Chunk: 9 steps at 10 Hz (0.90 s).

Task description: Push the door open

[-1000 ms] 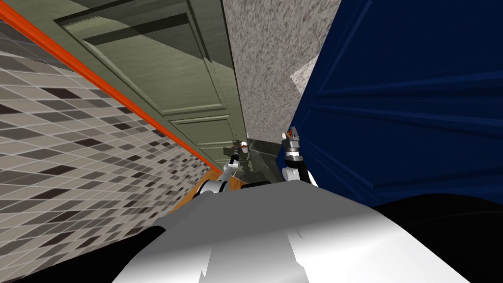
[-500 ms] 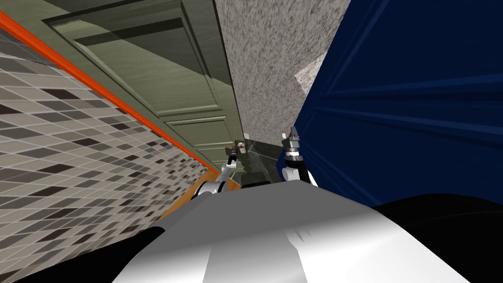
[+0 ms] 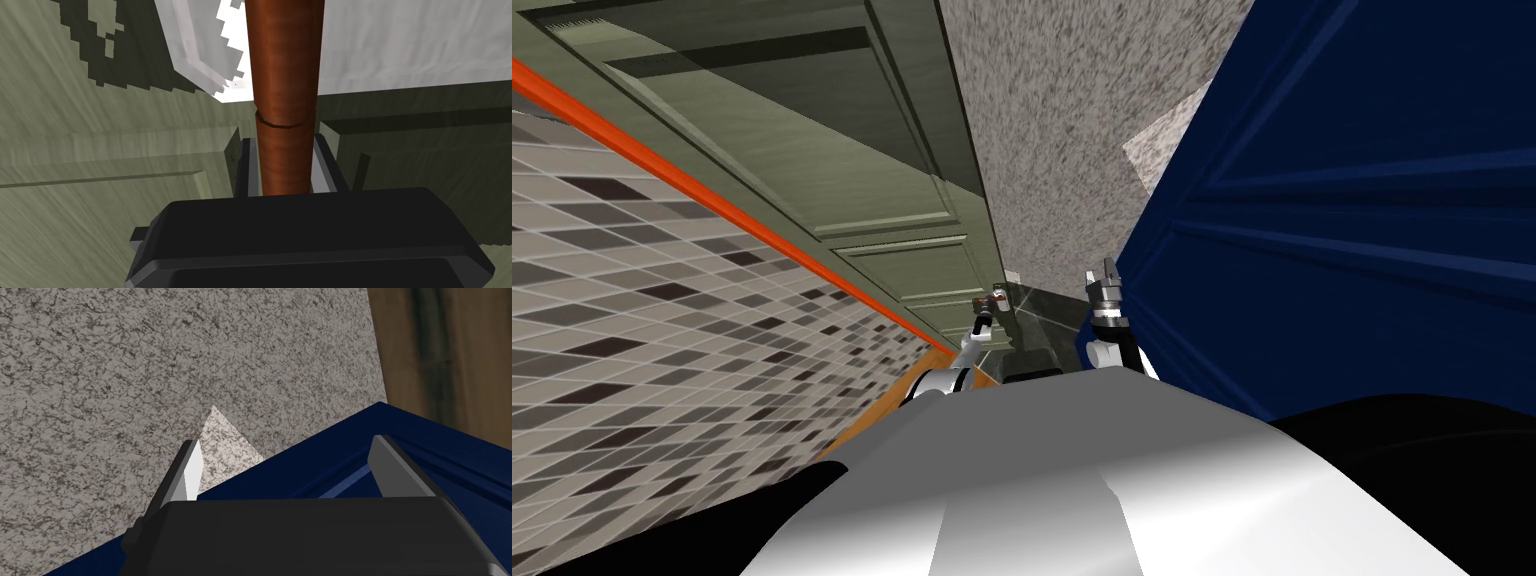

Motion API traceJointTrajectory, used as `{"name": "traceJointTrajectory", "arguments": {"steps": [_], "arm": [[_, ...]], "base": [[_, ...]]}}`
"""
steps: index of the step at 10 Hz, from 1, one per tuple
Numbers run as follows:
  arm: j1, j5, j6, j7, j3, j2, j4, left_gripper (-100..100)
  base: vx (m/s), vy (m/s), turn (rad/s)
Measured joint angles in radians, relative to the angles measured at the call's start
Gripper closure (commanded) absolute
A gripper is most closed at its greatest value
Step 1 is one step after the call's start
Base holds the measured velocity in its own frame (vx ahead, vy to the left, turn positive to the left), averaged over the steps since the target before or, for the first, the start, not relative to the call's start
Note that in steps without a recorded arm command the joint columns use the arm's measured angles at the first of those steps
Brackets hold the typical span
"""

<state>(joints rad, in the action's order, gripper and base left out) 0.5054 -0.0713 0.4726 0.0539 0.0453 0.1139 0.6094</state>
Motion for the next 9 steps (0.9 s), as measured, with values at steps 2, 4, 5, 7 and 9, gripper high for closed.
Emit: {"name": "traceJointTrajectory", "arguments": {"steps": [2, 4, 5, 7, 9], "arm": [[-0.001, -0.003, -0.001, -0.037, 0.023, -0.019, -0.005, 100], [0.013, -0.008, 0.004, -0.074, 0.048, -0.035, -0.021, 100], [0.012, -0.010, 0.006, -0.094, 0.062, -0.047, -0.016, 100], [0.014, -0.013, 0.006, -0.128, 0.085, -0.069, -0.009, 100], [0.012, -0.017, 0.002, -0.166, 0.110, -0.098, 0.002, 100]], "base": [[0.158, -0.050, 0.109], [0.191, -0.069, 0.112], [0.165, -0.026, 0.089], [0.183, -0.042, 0.104], [0.157, -0.074, 0.128]]}}
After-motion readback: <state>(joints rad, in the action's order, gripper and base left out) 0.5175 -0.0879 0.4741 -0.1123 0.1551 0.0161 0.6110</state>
